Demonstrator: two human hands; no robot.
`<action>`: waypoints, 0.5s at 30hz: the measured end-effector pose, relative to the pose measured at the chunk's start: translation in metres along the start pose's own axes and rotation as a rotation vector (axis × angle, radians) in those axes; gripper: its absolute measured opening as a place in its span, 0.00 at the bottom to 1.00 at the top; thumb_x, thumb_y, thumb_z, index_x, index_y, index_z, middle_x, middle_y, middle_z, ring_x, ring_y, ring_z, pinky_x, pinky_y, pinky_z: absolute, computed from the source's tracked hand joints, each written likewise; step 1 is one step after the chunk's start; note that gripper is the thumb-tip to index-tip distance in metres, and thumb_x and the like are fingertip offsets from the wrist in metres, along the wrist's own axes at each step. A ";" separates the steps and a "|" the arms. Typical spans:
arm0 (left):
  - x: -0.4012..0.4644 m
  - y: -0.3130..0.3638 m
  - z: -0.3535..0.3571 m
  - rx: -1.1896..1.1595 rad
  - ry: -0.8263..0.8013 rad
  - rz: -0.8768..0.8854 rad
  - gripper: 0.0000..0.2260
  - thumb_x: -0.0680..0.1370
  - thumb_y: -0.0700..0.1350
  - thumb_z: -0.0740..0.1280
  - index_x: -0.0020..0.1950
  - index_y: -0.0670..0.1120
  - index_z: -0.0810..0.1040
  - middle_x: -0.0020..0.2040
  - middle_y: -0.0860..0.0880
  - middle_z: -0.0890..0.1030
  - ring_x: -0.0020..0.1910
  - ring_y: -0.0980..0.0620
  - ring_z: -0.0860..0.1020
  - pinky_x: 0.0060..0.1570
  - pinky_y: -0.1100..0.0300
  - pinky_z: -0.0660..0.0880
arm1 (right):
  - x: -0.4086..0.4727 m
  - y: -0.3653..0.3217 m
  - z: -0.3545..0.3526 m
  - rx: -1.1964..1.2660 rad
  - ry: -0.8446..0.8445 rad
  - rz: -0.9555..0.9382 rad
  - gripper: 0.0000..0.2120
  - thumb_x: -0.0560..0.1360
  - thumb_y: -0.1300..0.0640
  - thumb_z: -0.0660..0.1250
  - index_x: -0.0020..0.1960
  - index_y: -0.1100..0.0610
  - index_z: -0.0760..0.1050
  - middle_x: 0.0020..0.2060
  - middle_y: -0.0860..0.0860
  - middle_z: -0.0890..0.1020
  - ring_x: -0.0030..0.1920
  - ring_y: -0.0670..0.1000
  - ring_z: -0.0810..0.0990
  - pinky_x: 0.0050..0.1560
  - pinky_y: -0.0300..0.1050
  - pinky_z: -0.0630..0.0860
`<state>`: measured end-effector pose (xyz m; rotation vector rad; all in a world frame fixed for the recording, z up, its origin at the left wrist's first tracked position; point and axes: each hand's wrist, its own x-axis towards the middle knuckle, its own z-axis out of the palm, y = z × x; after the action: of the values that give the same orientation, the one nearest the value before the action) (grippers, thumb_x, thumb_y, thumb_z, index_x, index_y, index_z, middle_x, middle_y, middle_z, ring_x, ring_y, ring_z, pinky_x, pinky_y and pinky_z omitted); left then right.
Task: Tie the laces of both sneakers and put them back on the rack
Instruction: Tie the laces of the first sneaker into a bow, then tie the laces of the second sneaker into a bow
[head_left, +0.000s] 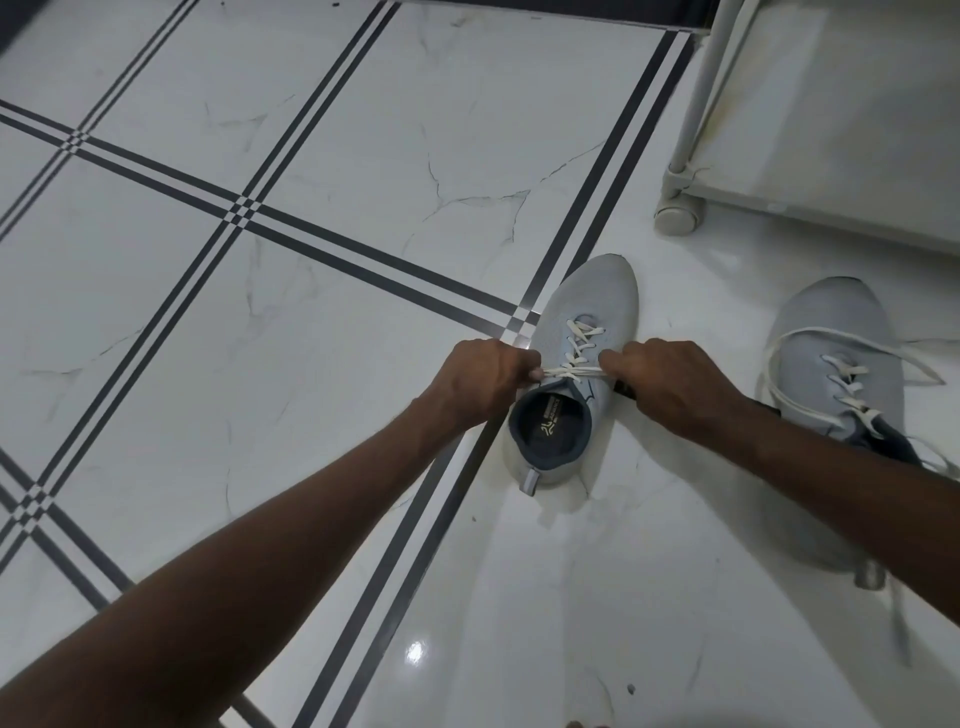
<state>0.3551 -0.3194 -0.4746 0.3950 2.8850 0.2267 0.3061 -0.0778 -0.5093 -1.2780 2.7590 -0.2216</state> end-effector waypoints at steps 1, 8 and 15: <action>0.000 -0.001 0.003 -0.008 0.005 0.002 0.13 0.83 0.52 0.59 0.46 0.47 0.78 0.37 0.47 0.82 0.35 0.46 0.78 0.36 0.59 0.64 | -0.001 0.000 0.002 -0.015 0.010 -0.002 0.18 0.70 0.59 0.45 0.46 0.55 0.74 0.32 0.56 0.77 0.29 0.60 0.76 0.27 0.47 0.60; -0.001 -0.001 0.007 -0.062 -0.068 -0.044 0.16 0.83 0.54 0.57 0.46 0.46 0.77 0.36 0.48 0.80 0.35 0.45 0.79 0.37 0.53 0.77 | -0.001 0.005 0.004 -0.029 0.005 -0.073 0.05 0.75 0.62 0.61 0.44 0.54 0.70 0.32 0.54 0.75 0.29 0.58 0.73 0.29 0.46 0.60; 0.024 0.001 -0.030 -0.051 -0.022 -0.071 0.18 0.80 0.62 0.60 0.49 0.50 0.81 0.50 0.48 0.83 0.49 0.46 0.81 0.44 0.56 0.72 | -0.020 0.046 -0.045 -0.150 -0.087 -0.064 0.12 0.78 0.51 0.63 0.55 0.58 0.72 0.45 0.56 0.79 0.44 0.60 0.76 0.42 0.53 0.71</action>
<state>0.3255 -0.3158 -0.4499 0.2833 2.8594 0.2812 0.2780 -0.0294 -0.4726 -1.3764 2.7079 0.0376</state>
